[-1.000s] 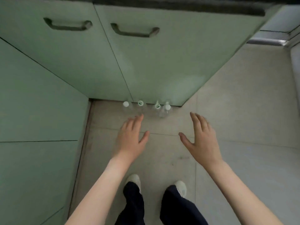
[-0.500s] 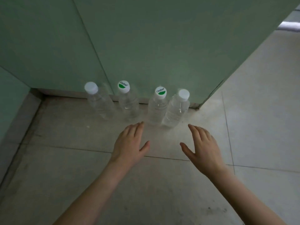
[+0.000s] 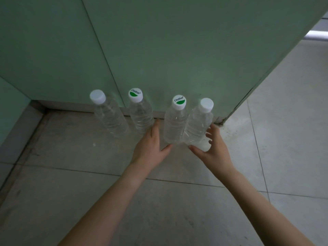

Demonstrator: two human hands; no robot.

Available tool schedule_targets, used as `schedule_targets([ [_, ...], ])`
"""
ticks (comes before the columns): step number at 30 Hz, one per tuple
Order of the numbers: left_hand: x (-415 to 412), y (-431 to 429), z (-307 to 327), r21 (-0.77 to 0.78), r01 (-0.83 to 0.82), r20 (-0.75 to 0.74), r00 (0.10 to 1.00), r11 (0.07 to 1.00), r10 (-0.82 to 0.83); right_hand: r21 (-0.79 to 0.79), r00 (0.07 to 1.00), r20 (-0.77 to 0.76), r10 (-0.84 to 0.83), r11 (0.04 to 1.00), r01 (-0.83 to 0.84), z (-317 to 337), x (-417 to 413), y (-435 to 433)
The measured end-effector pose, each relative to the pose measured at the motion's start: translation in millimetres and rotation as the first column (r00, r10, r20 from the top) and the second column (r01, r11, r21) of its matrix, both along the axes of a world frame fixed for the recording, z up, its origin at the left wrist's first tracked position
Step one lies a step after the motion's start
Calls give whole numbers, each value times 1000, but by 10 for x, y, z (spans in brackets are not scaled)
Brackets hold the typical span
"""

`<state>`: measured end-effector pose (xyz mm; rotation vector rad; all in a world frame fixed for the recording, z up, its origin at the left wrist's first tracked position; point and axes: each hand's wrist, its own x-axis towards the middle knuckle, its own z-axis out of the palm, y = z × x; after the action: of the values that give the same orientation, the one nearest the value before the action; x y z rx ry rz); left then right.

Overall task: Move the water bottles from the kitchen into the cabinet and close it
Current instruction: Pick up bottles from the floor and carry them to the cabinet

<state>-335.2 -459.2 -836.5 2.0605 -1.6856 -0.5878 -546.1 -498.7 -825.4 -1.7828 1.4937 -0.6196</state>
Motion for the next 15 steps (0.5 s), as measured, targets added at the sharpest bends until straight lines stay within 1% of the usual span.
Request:
schedule_targets([
  [3, -32, -143, -27, -97, 4, -160, 987, 995, -19, 29, 987, 157, -35, 999, 31, -13, 88, -146],
  [5, -88, -214, -2, -153, -1, -240, 970, 988, -36, 38, 972, 231, -33, 999, 25, -19, 114, -221],
  [6, -118, -248, 11, -176, -31, -295, 955, 984, -23, 46, 967, 253, -39, 999, 28, -31, 119, -248],
  [8, -175, -305, 16, -186, -100, -395, 918, 977, 19, 64, 958, 280, -62, 997, 46, -57, 133, -280],
  [9, -199, -331, 5, -181, -123, -422, 906, 976, 36, 68, 956, 284, -72, 996, 55, -68, 142, -288],
  [13, -243, -394, -53, -177, -178, -499, 864, 968, 67, 63, 956, 280, -90, 995, 76, -86, 168, -290],
  [15, -235, -382, -77, -179, -178, -508, 859, 967, 64, 53, 950, 294, -101, 995, 89, -86, 162, -281],
])
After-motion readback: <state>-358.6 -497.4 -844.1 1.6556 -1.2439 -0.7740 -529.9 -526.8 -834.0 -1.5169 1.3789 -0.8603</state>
